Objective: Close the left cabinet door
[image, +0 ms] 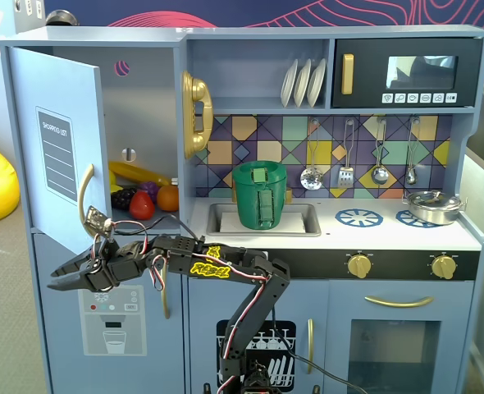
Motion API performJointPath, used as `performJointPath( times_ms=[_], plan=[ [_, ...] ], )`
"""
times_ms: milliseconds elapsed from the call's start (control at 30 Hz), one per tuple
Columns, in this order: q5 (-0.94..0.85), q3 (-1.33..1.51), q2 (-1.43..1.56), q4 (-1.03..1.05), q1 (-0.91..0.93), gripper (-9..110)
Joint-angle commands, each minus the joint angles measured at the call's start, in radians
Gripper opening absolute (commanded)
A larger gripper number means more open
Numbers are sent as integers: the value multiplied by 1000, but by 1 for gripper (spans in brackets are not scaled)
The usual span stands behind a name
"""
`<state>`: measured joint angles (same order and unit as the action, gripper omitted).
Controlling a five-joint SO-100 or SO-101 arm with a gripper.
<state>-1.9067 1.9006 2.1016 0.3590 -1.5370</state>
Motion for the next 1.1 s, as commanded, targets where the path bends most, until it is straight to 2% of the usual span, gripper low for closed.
performJointPath(
  times_ms=[0, 267, 533, 767, 867, 1067],
  plan=[
    [-31, -37, 35, -18, 109, 0],
    [-78, 106, 150, -35, 376, 0],
    [-132, 155, 143, -175, 701, 0],
    [-189, 155, 135, -210, 765, 0],
    [-164, 163, 164, -169, 753, 0],
    [-25, 276, 364, 204, 703, 0]
  ],
)
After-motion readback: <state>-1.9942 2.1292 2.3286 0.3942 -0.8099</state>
